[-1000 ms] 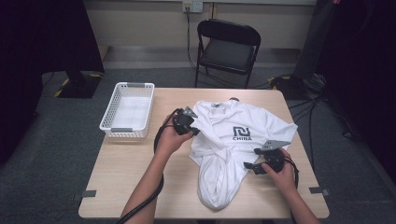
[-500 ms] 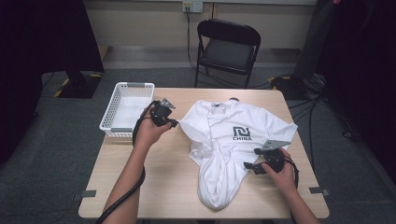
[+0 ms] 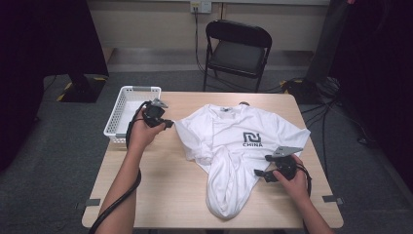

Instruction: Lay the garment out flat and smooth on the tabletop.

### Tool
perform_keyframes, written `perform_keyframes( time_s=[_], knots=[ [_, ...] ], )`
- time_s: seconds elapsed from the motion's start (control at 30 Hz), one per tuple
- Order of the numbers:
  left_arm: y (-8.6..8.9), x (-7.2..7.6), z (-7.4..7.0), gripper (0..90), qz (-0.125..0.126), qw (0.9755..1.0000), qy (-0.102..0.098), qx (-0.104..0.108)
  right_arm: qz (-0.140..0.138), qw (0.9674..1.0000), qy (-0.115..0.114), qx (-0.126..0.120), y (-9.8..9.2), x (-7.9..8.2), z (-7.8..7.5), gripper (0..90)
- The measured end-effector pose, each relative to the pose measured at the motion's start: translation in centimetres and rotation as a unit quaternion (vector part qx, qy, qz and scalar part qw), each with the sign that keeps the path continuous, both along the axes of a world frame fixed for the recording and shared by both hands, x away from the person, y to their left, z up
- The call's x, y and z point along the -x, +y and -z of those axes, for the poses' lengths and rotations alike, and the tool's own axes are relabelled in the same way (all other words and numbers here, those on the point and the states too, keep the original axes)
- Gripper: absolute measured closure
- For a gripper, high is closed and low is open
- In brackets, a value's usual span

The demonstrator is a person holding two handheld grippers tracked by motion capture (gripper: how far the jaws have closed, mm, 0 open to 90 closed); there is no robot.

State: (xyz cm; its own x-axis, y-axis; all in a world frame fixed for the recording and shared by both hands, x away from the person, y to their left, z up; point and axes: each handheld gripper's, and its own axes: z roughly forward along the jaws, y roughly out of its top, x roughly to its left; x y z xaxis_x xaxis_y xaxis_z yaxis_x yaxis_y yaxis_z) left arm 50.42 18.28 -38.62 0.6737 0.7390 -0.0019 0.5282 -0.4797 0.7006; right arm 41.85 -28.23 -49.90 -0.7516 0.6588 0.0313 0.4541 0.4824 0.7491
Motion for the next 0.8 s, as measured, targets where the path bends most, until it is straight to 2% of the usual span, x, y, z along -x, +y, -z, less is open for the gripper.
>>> perform_keyframes(
  time_s=[0.23, 0.37, 0.47, 0.6, 0.7, 0.8],
  knots=[
    [2.4, -1.9, -0.1, 90.0, -0.027, 0.9995, 0.010, -0.014, 0.000, 1.0000, 0.002, -0.002, 0.0, 0.0, 0.0, 18.0],
    [3.1, -2.5, 0.0, 90.0, -0.038, 0.9990, 0.013, -0.022, 0.000, 1.0000, 0.002, -0.002, 0.0, 0.0, 0.0, 17.9],
    [4.2, -3.3, -0.2, 90.0, -0.054, 0.9978, 0.015, -0.036, 0.000, 1.0000, 0.002, -0.002, 0.0, 0.0, 0.0, 17.9],
    [5.0, -3.7, -0.1, 90.0, -0.064, 0.9971, 0.021, -0.035, 0.000, 1.0000, 0.002, -0.002, 0.0, 0.0, 0.0, 17.9],
    [5.8, -3.9, 0.5, 89.7, -0.077, 0.9965, 0.027, -0.019, 0.000, 1.0000, 0.002, -0.003, 0.0, 0.0, 0.0, 17.9],
    [6.0, -3.9, 0.9, 88.3, -0.082, 0.9961, 0.030, -0.012, 0.000, 1.0000, 0.002, -0.002, 0.0, 0.0, 0.0, 17.9]
  ],
)
